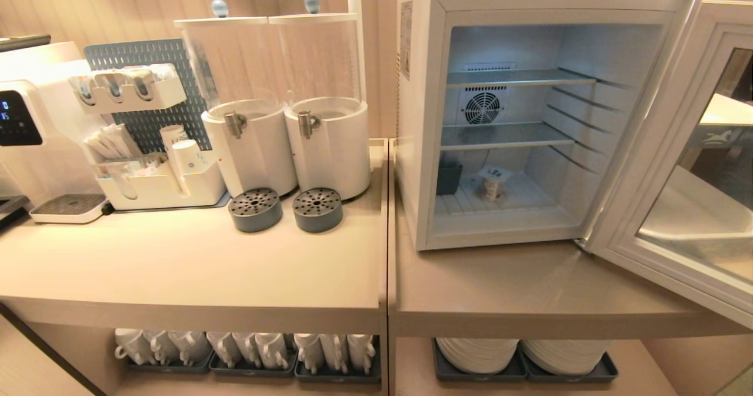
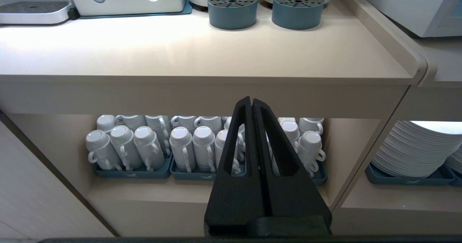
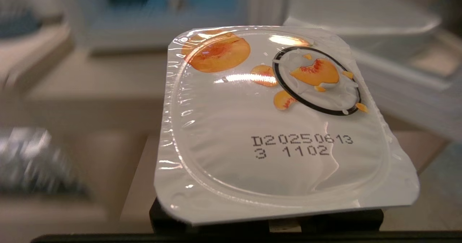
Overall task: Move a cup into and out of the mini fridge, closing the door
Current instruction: Place the yoghurt on the table
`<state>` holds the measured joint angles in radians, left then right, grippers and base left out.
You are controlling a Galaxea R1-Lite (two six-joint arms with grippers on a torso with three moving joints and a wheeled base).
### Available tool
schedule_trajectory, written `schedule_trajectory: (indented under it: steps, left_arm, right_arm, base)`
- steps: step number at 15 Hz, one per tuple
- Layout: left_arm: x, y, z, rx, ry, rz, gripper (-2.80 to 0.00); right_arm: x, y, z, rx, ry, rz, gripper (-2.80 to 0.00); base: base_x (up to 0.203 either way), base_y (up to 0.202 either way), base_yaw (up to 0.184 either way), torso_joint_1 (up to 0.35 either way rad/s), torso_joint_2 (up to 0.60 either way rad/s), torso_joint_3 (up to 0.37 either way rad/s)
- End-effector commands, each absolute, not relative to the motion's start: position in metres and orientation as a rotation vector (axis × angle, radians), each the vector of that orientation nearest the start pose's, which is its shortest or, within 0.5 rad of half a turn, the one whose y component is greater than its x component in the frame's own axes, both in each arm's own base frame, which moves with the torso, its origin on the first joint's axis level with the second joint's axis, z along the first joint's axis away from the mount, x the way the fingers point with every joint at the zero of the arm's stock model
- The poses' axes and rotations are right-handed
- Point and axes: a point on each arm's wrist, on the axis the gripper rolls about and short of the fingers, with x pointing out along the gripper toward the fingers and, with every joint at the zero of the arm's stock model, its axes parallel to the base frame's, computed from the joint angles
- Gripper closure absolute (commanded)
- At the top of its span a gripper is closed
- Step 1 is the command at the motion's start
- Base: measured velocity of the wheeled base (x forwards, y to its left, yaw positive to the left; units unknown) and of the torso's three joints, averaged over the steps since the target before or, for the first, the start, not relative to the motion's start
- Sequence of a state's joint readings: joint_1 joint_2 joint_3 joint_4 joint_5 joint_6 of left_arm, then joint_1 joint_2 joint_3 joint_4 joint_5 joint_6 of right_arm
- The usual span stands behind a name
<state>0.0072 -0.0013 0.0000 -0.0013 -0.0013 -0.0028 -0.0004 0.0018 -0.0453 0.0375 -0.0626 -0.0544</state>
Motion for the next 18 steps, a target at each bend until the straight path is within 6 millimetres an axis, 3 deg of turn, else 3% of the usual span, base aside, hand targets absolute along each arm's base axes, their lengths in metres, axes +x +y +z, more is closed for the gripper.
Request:
schedule_trajectory:
  steps: [1,12,18]
  left_arm:
    - [-0.0228,-0.0002,0.0752,-0.003,-0.002,0.006,0.0]
    - [-0.0228,-0.0002,0.0752,-0.002,-0.002,0.006,0.0]
    - [-0.0228,-0.0002,0.0752,0.0,-0.002,0.005,0.0]
  right_arm:
    - [-0.03,0.0004,0.0752,-0.07,0.128,0.021,0.0]
    - [-0.0291,0.0001,0.0763,-0.037,0.106,0.007,0.0]
    - [-0.0291,0.0001,0.0763,-0.038,0.106,0.007,0.0]
  base:
    - [0.0,0.0,0.0,0.0,0.0,0.0]
    - [0.0,0.0,0.0,0.0,0.0,0.0]
    - [-0.001,0.153,0.0,0.002,0.0,0.002]
